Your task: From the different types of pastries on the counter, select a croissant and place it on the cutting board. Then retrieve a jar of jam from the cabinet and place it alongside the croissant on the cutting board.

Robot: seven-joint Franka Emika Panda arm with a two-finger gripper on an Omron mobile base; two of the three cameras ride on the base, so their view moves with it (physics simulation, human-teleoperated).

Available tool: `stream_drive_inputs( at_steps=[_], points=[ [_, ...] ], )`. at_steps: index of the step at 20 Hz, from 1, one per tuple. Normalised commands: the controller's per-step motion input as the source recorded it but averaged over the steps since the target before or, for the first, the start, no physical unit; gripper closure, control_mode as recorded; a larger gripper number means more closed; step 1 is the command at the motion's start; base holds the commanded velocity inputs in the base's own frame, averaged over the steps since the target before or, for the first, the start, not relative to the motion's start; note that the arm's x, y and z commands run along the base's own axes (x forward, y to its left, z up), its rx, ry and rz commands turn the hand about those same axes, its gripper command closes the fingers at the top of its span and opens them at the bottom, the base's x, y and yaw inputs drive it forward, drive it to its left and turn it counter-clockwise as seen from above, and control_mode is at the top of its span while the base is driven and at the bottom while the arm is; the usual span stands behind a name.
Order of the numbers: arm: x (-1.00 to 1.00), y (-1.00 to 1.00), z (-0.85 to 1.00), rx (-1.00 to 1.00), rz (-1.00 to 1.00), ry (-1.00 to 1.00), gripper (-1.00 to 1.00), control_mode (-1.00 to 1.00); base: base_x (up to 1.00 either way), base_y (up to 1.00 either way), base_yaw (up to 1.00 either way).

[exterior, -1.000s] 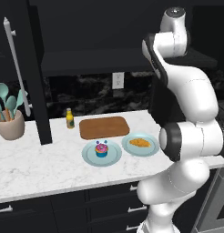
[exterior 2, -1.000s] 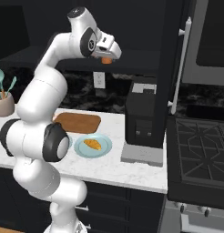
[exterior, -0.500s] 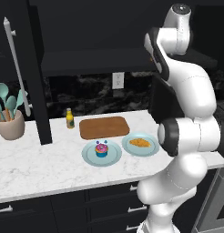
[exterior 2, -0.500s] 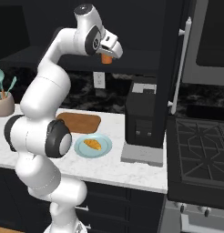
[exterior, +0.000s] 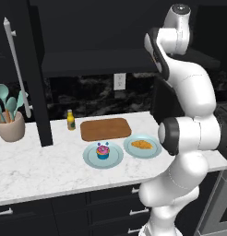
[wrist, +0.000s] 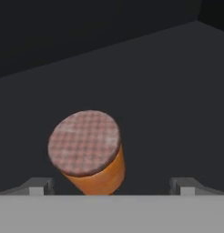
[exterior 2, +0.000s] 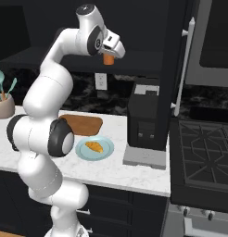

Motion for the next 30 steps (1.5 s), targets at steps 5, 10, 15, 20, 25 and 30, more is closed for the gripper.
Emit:
stream_drive_inputs(
  at_steps=[5,10,15,20,25,30],
  points=[
    [0.11,0.11,-0.18,-0.03,0.00,-0.08,-1.00,-1.00,0.00,0.00,0.00],
    [0.00,0.01,0.00,0.00,0.00,-0.02,-1.00,-1.00,0.00,0.00,0.00],
    [0.19,0.00,0.00,0.00,0.00,0.00,-1.00,-1.00,0.00,0.00,0.00],
    [0.30,0.00,0.00,0.00,0.00,0.06,-1.00,-1.00,0.00,0.00,0.00],
    [0.28,0.00,0.00,0.00,0.01,0.10,1.00,-1.00,0.00,0.00,0.00],
    [0.10,0.00,0.00,0.00,0.01,0.03,1.00,-1.00,0.00,0.00,0.00]
  ],
)
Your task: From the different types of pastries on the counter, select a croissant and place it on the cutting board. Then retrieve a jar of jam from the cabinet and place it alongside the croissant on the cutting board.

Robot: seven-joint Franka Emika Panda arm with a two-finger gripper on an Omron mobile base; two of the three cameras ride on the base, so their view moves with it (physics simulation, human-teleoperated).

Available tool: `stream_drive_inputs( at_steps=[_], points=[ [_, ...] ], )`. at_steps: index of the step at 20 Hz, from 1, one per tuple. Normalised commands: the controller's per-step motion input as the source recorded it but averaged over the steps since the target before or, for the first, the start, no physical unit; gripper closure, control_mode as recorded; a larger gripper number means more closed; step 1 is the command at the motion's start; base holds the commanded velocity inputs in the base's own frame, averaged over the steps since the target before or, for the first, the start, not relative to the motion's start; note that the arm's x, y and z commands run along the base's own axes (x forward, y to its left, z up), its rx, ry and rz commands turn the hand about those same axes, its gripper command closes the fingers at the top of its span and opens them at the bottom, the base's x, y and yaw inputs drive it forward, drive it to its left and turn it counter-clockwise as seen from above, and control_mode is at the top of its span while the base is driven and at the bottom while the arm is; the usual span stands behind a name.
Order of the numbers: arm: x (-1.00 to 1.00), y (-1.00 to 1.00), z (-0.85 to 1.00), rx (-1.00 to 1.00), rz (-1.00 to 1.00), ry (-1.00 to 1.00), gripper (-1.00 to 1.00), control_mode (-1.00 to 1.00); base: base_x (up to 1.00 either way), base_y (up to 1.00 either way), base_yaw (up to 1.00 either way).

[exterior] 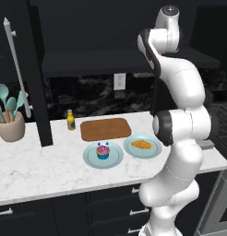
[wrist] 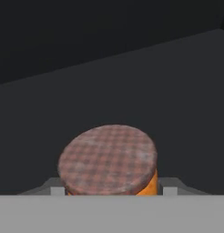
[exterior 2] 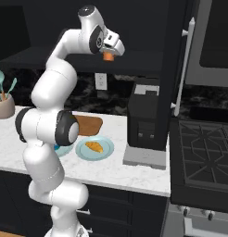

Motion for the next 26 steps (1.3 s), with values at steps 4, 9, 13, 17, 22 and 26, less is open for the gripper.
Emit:
stream_drive_inputs(
  at_steps=[4,9,13,17,22,26],
  points=[
    [-0.12,0.00,0.00,0.00,0.00,-0.02,1.00,-1.00,0.00,0.00,0.00],
    [-0.98,-0.22,0.00,0.05,0.00,-0.34,1.00,-1.00,0.00,0.00,0.00],
    [-1.00,-0.02,-0.05,0.02,0.00,-0.45,1.00,-1.00,0.00,0.00,0.00],
    [-1.00,0.11,-0.19,0.00,0.00,-0.43,1.00,-1.00,0.00,0.00,0.00],
    [-1.00,0.27,0.09,0.00,0.00,-0.05,1.00,-1.00,0.00,0.00,0.00],
    [-1.00,0.23,0.52,-0.03,0.00,0.36,1.00,-1.00,0.00,0.00,0.00]
  ],
)
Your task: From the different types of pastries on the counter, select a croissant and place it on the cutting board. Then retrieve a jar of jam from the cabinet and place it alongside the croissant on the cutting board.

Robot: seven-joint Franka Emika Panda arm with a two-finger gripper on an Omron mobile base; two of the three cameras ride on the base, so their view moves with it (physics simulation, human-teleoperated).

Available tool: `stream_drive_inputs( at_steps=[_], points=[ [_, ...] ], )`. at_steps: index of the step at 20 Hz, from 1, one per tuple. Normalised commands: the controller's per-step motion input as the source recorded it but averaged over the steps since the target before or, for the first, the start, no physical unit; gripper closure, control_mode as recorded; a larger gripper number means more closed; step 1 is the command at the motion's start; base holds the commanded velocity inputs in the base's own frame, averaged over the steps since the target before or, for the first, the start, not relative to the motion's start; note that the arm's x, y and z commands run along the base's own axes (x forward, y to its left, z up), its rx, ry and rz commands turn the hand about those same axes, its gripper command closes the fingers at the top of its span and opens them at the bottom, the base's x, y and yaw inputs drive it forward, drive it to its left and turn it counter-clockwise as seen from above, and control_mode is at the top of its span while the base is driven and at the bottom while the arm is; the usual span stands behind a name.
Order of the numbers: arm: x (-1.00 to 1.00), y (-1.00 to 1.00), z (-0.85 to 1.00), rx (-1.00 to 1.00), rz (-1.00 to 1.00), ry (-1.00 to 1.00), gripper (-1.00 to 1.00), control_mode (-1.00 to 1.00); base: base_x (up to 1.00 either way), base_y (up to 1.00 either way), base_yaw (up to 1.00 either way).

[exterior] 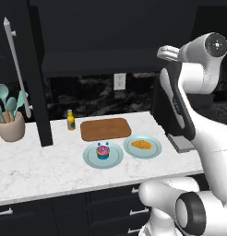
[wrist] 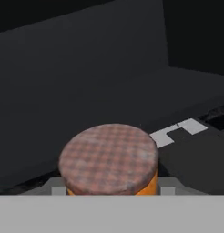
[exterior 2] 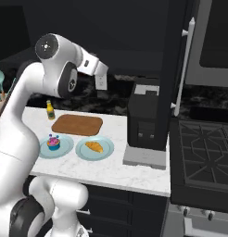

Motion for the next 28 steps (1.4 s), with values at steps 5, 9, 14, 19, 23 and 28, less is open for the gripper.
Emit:
stream_drive_inputs(
  at_steps=[5,9,14,19,23,28],
  points=[
    [-1.00,0.34,0.78,-0.10,0.01,0.55,1.00,-1.00,0.00,0.00,0.00],
    [-1.00,0.31,0.42,-0.14,0.05,0.52,1.00,-1.00,0.00,0.00,0.00],
    [-0.14,0.06,-0.28,0.02,0.00,0.06,1.00,-1.00,0.00,0.00,0.00],
    [-0.81,0.80,-1.00,0.02,-0.10,-0.27,1.00,-1.00,0.00,0.00,0.00],
    [-1.00,0.85,-0.97,0.00,-0.17,-0.40,1.00,-1.00,0.00,0.00,0.00],
    [-0.83,0.57,-0.93,0.00,-0.12,-0.44,1.00,-1.00,0.00,0.00,0.00]
  ],
)
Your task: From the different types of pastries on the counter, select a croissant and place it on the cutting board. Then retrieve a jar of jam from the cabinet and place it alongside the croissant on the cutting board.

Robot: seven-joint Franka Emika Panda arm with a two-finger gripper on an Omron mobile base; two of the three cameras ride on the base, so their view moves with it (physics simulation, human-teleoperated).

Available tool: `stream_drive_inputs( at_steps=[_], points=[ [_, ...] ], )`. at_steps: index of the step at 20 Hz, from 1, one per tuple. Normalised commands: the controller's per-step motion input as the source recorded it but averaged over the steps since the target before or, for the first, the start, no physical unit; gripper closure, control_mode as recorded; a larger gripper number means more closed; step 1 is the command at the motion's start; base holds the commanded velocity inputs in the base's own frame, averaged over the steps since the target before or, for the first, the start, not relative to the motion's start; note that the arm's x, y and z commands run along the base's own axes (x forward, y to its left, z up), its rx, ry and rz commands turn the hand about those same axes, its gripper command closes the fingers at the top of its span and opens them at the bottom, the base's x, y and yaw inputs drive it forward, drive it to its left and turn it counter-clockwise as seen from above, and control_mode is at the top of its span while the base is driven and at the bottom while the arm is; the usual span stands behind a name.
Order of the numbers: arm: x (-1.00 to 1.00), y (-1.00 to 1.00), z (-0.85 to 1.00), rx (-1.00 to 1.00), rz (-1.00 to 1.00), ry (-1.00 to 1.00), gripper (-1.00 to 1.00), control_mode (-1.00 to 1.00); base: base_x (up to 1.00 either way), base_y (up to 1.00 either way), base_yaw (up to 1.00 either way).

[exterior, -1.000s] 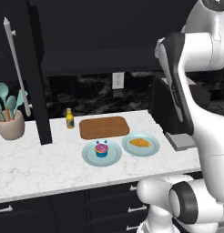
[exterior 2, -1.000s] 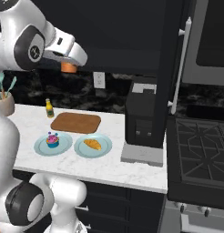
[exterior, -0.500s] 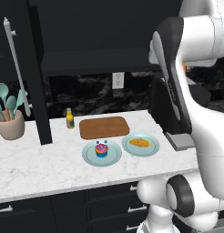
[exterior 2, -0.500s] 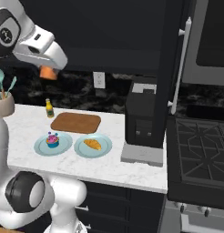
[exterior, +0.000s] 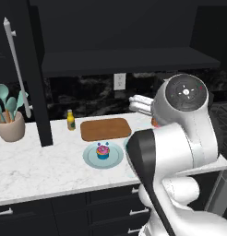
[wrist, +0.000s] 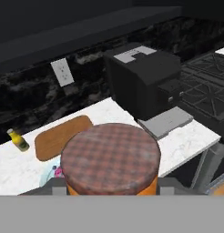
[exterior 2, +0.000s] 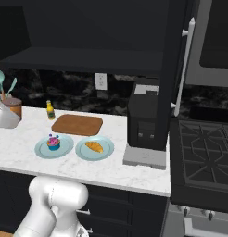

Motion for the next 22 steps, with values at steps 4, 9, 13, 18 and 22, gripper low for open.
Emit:
stream_drive_inputs(
  at_steps=[4,9,13,18,22],
  points=[
    [-0.83,0.29,-1.00,-0.02,-0.04,-0.44,1.00,-1.00,0.00,0.00,0.00],
    [-0.01,0.02,-0.63,-0.07,0.00,-0.23,1.00,-1.00,0.00,0.00,0.00],
    [0.49,0.00,-0.35,-0.21,0.00,-0.07,1.00,-1.00,0.00,0.00,0.00],
    [1.00,0.00,-0.35,-0.24,0.00,-0.12,1.00,-1.00,0.00,0.00,0.00],
    [1.00,0.00,-0.45,-0.25,0.00,-0.19,1.00,-1.00,0.00,0.00,0.00]
  ],
)
